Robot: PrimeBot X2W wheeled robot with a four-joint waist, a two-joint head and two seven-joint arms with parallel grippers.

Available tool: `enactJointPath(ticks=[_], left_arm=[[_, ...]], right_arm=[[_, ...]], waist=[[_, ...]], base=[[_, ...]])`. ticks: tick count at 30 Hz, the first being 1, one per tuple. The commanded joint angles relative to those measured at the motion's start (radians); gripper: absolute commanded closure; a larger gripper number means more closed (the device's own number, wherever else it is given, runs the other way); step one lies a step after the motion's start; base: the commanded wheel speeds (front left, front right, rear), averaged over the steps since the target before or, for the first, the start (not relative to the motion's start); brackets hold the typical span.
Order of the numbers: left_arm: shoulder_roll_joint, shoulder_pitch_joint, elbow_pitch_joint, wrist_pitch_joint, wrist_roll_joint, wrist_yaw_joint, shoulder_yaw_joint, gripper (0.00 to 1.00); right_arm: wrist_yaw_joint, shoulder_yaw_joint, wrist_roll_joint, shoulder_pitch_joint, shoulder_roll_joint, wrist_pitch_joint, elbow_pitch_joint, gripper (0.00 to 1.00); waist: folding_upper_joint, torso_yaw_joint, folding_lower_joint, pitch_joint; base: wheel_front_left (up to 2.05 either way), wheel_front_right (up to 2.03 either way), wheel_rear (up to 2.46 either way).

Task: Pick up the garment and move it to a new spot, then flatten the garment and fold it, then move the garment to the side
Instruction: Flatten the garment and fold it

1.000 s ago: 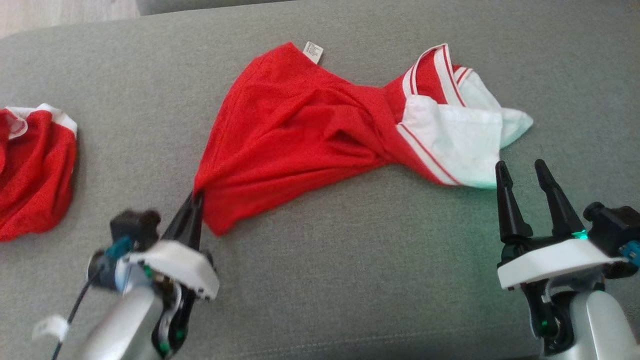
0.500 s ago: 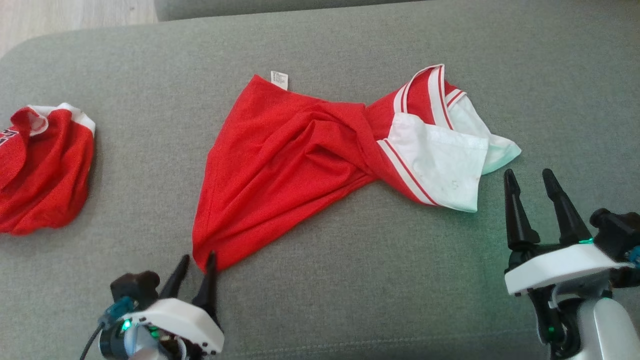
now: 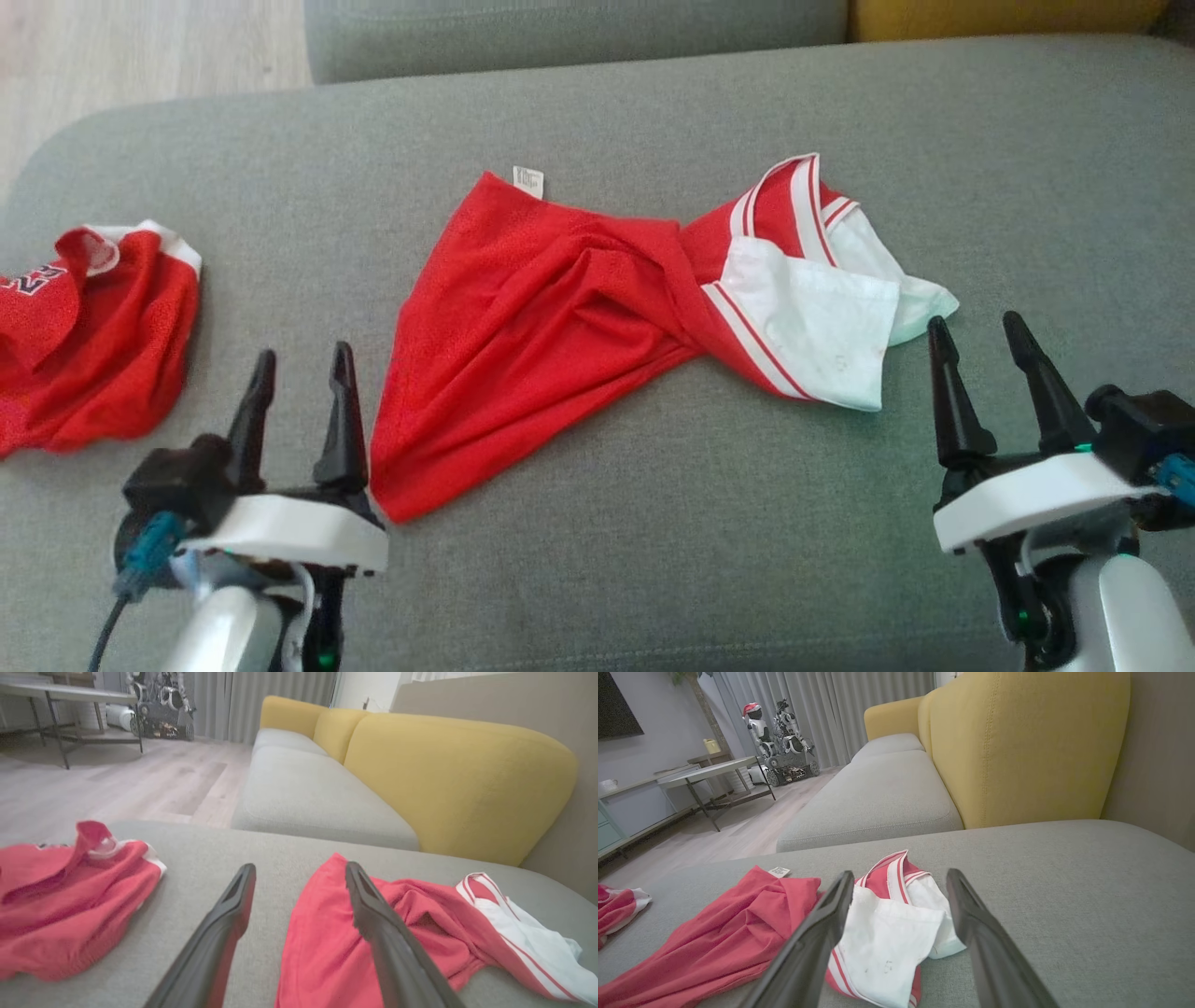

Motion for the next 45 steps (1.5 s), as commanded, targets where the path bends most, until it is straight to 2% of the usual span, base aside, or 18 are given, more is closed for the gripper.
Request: enactJointPath(ticks=[1,8,12,25,36,41,45], left_arm=[[0.022,-0.005,-0.048,-0.008,0.02,0.009,0.051,0.0],[0.072,0.024,-0.103,0.019,0.098,0.059,0.044,0.0],[0.073,0.046,-0.128,0.043,0.11,0.081,0.032,0.0],[0.072,0.046,-0.145,0.06,0.108,0.089,0.017,0.0],[0.069,0.002,-0.125,0.077,0.095,0.064,-0.002,0.0],[0.06,-0.103,-0.077,0.104,0.076,0.007,-0.026,0.0],[0.04,-0.24,0.013,0.129,0.068,-0.038,-0.044,0.0]], right_arm=[[-0.001,0.026,-0.007,-0.015,-0.004,0.005,-0.044,0.0],[-0.001,0.042,-0.026,0.003,-0.004,0.015,-0.054,0.0],[-0.001,0.051,-0.029,0.012,-0.004,0.019,-0.058,0.0],[-0.001,0.046,-0.024,0.016,-0.004,0.024,-0.066,0.0],[-0.001,0.044,-0.023,0.008,-0.004,0.022,-0.069,0.0],[-0.001,0.046,-0.024,-0.013,-0.004,0.022,-0.081,0.0],[-0.001,0.053,-0.024,-0.041,-0.006,0.02,-0.091,0.0]], waist=[[0.0,-0.001,0.0,-0.009],[0.0,-0.003,0.0,-0.031],[0.0,-0.003,0.0,-0.036],[0.0,0.005,0.0,-0.027],[0.0,0.004,0.0,-0.006],[0.0,0.0,0.0,0.046],[0.0,-0.012,0.0,0.11]], base=[[0.0,0.0,0.0],[0.0,0.0,0.0],[0.0,0.0,0.0],[0.0,0.0,0.0],[0.0,0.0,0.0],[0.0,0.0,0.0],[0.0,0.0,0.0]])
